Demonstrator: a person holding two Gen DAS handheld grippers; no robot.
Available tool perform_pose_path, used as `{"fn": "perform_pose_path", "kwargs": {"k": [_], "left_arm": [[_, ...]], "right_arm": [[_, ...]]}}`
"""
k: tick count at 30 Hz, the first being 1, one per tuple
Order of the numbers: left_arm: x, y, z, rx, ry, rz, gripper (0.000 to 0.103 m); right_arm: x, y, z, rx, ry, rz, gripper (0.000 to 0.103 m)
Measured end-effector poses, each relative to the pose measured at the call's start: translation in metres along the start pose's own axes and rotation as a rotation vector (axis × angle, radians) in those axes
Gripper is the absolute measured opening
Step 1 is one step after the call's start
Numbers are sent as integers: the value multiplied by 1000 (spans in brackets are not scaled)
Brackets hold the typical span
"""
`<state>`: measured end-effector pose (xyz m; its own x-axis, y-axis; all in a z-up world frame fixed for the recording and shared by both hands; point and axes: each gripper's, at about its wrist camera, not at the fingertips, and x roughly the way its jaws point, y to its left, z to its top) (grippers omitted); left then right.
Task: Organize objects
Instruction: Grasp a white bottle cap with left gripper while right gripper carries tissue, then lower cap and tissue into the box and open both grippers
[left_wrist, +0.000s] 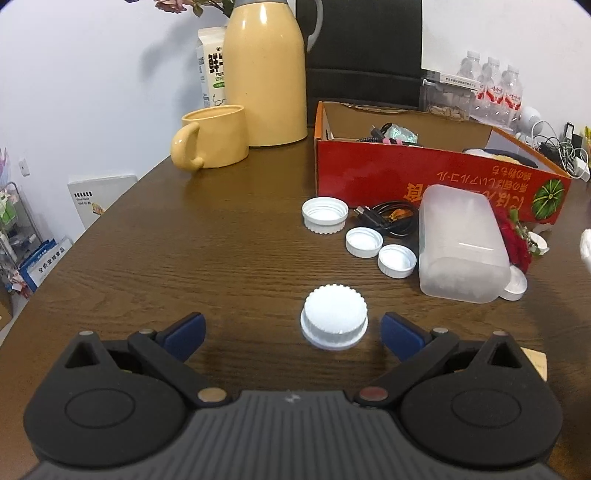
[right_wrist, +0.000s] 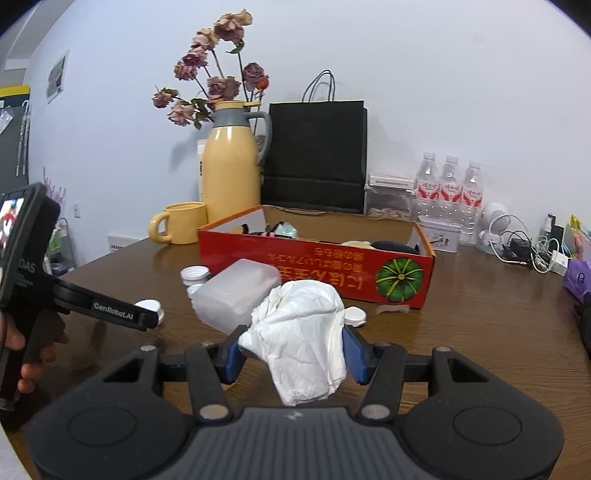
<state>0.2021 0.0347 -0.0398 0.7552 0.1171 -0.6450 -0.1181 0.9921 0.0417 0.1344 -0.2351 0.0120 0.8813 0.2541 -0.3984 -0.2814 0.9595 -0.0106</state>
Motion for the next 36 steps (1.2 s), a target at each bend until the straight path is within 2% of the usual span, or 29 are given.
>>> {"fn": "perform_pose_path", "kwargs": {"k": [1, 3, 9, 22, 30, 36], "left_arm": [[1, 0, 0, -1, -2, -8, 81], [-1, 1, 1, -10, -14, -57, 37], [-16, 6, 4, -11, -74, -111, 37], [-40, 16, 39, -51, -177, -192, 37], [-33, -4, 69, -59, -234, -206, 37], [-18, -29, 96, -67, -265, -237, 37]], "right_arm": [[1, -2, 0, 1, 1, -2, 53], [3, -4, 0, -4, 5, -5, 53], [9, -8, 2, -20, 11, -17, 53], [24, -14, 18, -27, -11, -25, 53], [42, -18, 39, -34, -41, -29, 53], [71, -24, 65, -28, -63, -28, 53]]}}
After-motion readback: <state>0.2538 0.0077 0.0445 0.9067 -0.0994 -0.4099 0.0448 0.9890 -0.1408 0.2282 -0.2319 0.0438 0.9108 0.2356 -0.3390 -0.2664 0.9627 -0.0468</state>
